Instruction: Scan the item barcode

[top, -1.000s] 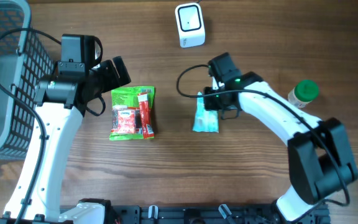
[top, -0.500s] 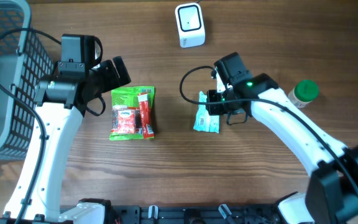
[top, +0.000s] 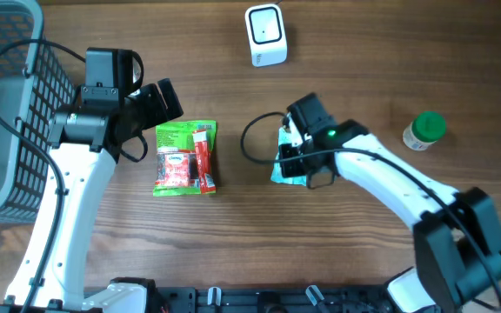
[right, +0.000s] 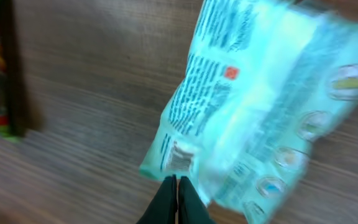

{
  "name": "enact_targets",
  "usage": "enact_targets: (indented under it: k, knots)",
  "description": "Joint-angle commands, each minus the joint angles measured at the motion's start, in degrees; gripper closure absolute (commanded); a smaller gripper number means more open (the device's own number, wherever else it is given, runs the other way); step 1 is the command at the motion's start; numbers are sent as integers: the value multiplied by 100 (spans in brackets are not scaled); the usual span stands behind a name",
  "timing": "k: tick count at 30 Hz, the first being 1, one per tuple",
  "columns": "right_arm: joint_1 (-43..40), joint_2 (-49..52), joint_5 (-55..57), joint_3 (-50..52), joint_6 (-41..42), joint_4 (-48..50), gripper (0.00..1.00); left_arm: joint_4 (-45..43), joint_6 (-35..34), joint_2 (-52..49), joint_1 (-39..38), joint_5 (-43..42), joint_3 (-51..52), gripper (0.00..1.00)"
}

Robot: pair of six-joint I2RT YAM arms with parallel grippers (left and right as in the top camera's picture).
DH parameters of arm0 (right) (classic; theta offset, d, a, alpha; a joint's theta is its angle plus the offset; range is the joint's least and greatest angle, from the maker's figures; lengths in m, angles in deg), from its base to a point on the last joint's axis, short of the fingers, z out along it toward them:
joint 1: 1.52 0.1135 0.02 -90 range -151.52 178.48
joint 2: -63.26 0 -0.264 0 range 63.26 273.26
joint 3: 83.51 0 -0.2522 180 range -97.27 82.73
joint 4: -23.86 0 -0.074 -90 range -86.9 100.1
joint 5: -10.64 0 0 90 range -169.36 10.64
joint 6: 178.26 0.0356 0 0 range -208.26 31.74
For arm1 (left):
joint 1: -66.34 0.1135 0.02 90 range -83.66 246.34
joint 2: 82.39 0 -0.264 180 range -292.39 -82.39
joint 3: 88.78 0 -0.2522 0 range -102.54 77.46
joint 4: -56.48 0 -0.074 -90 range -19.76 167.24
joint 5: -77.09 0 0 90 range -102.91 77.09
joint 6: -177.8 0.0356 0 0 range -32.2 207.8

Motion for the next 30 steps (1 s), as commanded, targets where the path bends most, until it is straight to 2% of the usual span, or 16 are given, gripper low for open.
enact_targets:
  k: [1, 5, 7, 10, 13, 17, 18, 19, 23, 24, 26, 30]
  knots:
    - [125, 367, -155, 251, -13, 302, 93, -9, 72, 24, 35, 76, -46, 0]
    - [122, 669, -164, 319, 7, 466, 90, -11, 70, 24, 35, 76, -46, 0]
    - [122, 669, -210, 297, 0, 459, 96, -11, 70, 24, 35, 76, -46, 0]
    - [122, 531, -570, 168, -85, 439, 95, -11, 70, 24, 35, 76, -46, 0]
    - [114, 249, -1084, -52, -461, 369, 88, -9, 70, 24, 35, 76, -46, 0]
    - [-28, -291, -1075, -337, -586, 240, 74, -11, 70, 24, 35, 76, -46, 0]
    - [-122, -404, -1073, -391, -680, 223, 65, -9, 70, 24, 35, 74, -46, 0]
    - [-273, -533, -1071, -442, -772, 214, 60, -9, 70, 24, 35, 76, -46, 0]
    - [-835, -706, -1034, -455, -791, 125, 45, -9, 72, 24, 35, 74, -46, 0]
    - [-1032, -706, -1034, -452, -841, 70, 44, -9, 72, 24, 35, 76, -46, 0]
    - [-1322, -684, -1036, -448, -1005, 2, 35, -11, 70, 24, 35, 72, -46, 0]
    - [-1711, -673, -1064, -446, -1069, -48, 29, -13, 70, 24, 35, 74, -46, 0]
